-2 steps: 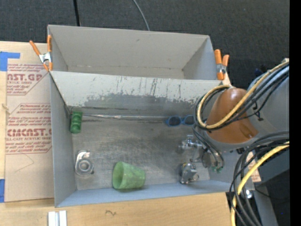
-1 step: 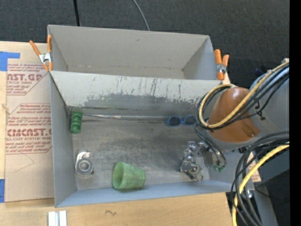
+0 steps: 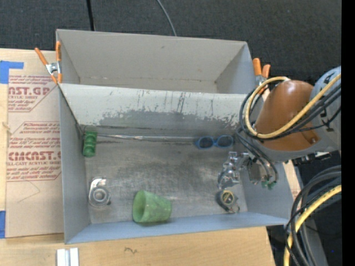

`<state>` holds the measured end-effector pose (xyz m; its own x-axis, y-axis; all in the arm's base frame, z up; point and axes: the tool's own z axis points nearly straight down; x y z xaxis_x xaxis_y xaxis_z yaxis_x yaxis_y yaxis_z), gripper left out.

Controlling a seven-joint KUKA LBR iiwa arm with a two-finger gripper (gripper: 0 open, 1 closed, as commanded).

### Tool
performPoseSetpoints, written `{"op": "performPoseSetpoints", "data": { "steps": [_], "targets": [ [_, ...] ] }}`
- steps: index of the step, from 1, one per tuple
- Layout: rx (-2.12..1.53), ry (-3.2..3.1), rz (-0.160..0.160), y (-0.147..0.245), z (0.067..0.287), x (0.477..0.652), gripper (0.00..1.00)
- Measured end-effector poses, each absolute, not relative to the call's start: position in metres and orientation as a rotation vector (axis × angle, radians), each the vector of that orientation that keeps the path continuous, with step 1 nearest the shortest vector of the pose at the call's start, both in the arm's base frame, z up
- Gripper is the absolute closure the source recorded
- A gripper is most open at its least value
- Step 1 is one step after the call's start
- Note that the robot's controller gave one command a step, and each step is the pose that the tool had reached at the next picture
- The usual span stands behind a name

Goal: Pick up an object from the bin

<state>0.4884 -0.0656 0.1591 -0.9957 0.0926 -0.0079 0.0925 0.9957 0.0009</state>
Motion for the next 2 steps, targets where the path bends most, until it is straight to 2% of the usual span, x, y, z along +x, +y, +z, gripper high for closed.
{"op": "performPoseSetpoints", "data": {
  "steps": [1, 2],
  "targets": [
    [0.148, 3.138, 0.0, -0.066, 0.155, 0.487, 0.0],
    [0.006, 3.124, 0.0, -0.095, 0.072, 0.485, 0.0]
  ]
}}
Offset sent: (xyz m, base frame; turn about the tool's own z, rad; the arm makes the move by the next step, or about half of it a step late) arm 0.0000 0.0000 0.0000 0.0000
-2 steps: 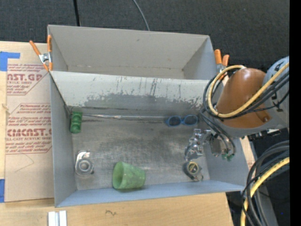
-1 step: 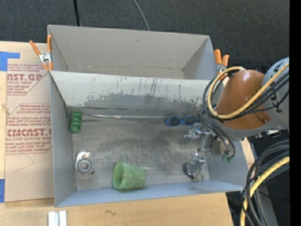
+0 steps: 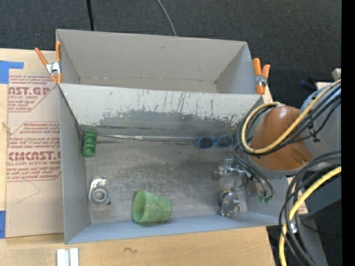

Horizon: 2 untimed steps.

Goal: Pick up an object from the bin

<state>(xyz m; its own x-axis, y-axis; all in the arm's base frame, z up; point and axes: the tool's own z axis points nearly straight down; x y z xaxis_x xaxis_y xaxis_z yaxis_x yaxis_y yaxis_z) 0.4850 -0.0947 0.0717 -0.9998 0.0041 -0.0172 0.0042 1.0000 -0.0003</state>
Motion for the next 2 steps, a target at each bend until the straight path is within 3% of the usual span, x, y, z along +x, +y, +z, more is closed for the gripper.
{"op": "performPoseSetpoints", "data": {
  "steps": [1, 2],
  "targets": [
    [-0.001, 3.138, 0.0, -0.094, 0.073, 0.482, 1.0],
    [-0.451, 3.102, -0.003, -0.1, 0.227, 0.499, 1.0]
  ]
}}
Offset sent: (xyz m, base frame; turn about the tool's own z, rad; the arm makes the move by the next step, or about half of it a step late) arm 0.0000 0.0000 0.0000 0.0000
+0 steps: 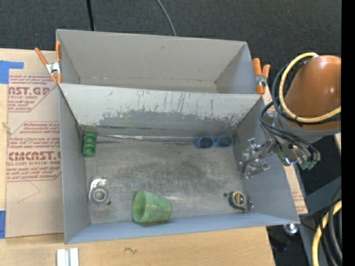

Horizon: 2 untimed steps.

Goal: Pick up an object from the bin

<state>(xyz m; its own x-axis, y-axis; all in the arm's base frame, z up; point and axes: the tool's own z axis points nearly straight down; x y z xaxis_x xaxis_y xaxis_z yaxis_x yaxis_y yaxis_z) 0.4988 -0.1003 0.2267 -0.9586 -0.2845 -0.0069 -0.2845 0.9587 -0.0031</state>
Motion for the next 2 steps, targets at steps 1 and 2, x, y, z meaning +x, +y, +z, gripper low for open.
{"op": "performPoseSetpoints", "data": {
  "steps": [1, 2],
  "targets": [
    [-0.45, 3.107, 0.001, -0.1, 0.224, 0.498, 0.0],
    [-1.035, 2.953, -0.004, -0.098, 0.072, 0.495, 0.0]
  ]
}}
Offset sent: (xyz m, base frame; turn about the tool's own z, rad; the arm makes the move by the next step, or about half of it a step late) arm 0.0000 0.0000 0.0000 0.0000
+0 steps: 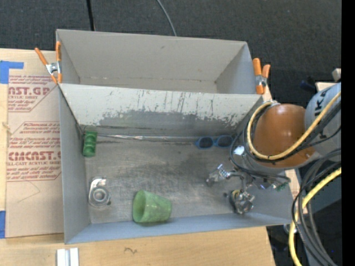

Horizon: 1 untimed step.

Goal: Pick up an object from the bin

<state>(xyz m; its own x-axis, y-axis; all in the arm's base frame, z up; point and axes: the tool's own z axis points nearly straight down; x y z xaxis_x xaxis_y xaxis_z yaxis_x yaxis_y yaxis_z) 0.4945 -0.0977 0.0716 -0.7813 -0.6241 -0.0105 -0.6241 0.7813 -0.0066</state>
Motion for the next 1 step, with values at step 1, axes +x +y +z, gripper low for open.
{"op": "performPoseSetpoints", "data": {
  "steps": [1],
  "targets": [
    [-1.422, 2.793, 0.016, -0.1224, 0.0721, 0.5103, 0.0]
  ]
}}
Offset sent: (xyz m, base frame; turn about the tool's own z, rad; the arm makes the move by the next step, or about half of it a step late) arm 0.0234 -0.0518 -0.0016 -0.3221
